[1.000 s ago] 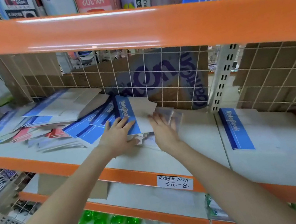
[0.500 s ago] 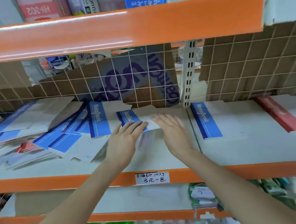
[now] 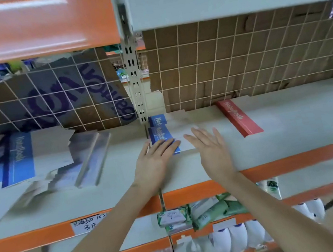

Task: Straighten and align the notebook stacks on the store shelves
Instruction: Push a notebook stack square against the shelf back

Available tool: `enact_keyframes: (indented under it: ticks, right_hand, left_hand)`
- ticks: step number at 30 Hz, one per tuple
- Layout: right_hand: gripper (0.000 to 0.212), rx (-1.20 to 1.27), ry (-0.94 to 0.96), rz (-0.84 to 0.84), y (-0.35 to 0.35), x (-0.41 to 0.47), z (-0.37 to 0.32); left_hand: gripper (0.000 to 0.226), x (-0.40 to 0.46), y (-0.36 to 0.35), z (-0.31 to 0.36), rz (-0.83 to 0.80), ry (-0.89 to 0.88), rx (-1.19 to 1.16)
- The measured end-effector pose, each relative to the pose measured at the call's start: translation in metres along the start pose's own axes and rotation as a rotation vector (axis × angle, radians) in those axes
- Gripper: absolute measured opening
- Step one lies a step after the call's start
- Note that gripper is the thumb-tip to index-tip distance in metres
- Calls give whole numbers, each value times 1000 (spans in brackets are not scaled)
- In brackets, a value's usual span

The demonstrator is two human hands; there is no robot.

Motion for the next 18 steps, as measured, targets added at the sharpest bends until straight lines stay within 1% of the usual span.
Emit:
enact_keyframes:
  ticks: [2,4,6,8,10,12,18]
  right_hand:
    - [73,-23,22,-67,-11,1,12]
    - [61,-20,51,-136,-23,6,20]
    - [49,33,61,-210,-34,12,28]
    - [51,89,64,-299,-43,17,35]
    - [60,149,76,-366,-49,22,41]
    - [69,226,71,-412,-54,24,46]
    - [77,361,44,-444,-58,29,55]
  left_hand:
    - [65,4,-14,1,-62,43,-18]
    - [69,5,-27,-6,-221,148,-19]
    - [63,2,-37,-19,-363,247,10]
    - [54,-2,-45,-28,-463,327,-27]
    - [61,-7,-48,-35,-483,435,-112]
    - [64,-13,-47,-40,-444,503,-158]
    - [64,-17,-48,-42,-341,509,-242]
Point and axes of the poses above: each hand's wrist, its own x-axis towards the middle knuckle, its own y-axis out of the back of the hand, z = x × y, the point moved 2 cm from there along x, towards the middle knuckle, and after that the axes turned 14 degrees about -x, right-handed, at the moved point
